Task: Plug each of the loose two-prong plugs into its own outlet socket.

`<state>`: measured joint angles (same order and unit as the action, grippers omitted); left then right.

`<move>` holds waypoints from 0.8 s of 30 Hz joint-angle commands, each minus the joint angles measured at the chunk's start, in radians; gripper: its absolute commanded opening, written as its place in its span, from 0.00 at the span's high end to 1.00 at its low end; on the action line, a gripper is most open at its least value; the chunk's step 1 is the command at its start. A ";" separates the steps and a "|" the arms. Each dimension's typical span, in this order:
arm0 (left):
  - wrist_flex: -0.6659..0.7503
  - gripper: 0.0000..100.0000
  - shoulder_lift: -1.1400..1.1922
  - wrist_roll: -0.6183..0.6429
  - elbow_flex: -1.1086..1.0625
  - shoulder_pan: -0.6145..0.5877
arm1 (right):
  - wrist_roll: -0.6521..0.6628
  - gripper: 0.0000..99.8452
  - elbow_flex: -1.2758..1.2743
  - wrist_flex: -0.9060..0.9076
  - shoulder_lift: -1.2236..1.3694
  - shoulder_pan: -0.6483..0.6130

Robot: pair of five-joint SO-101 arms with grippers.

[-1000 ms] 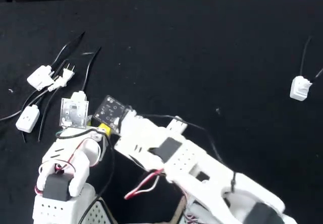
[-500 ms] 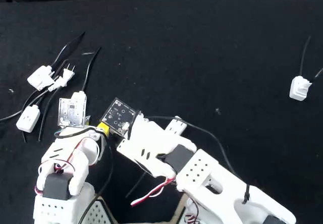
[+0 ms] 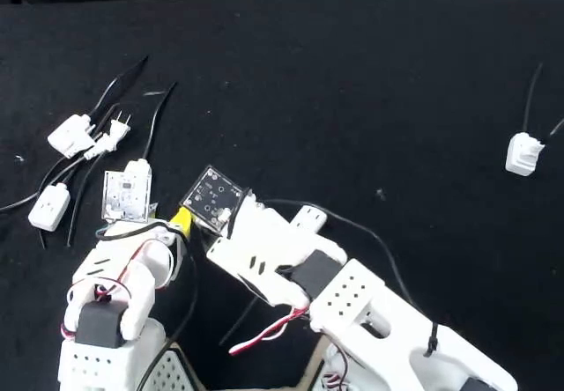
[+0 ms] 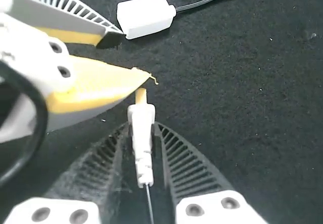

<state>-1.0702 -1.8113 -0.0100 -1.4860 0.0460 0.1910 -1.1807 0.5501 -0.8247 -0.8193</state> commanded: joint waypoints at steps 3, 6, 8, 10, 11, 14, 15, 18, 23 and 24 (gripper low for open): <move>0.002 0.83 0.000 -0.028 -0.016 -0.005 | -0.028 0.99 0.027 -0.002 -0.039 0.025; 0.002 0.83 0.000 -0.028 -0.016 -0.005 | -0.040 0.99 0.039 0.003 -0.039 0.025; 0.002 0.83 0.002 -0.029 -0.016 -0.005 | -0.040 0.99 0.039 0.003 -0.039 0.025; 0.002 0.83 0.000 -0.029 -0.016 -0.005 | -0.040 0.99 0.036 0.003 -0.039 0.025; 0.000 0.83 -0.003 -0.029 -0.016 -0.008 | -0.040 0.99 0.036 0.003 -0.038 0.025; 0.000 0.83 -0.006 -0.028 -0.001 -0.021 | -0.040 0.99 0.033 0.005 -0.031 0.028; 0.000 0.83 -0.006 -0.028 0.015 -0.035 | -0.040 0.99 0.030 0.005 -0.030 0.029; 0.005 0.83 -0.006 -0.023 0.067 -0.087 | -0.040 0.99 0.015 -0.002 -0.030 0.026; 0.052 0.83 -0.005 0.006 0.050 -0.067 | -0.046 0.99 0.008 -0.003 -0.030 0.025; 0.060 0.83 -0.005 0.005 0.038 -0.045 | -0.046 0.99 0.008 -0.003 -0.030 0.025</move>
<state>-1.0518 -1.8098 -0.0192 -1.4799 -0.0322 0.1542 -1.1807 0.5501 -0.8247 -0.8071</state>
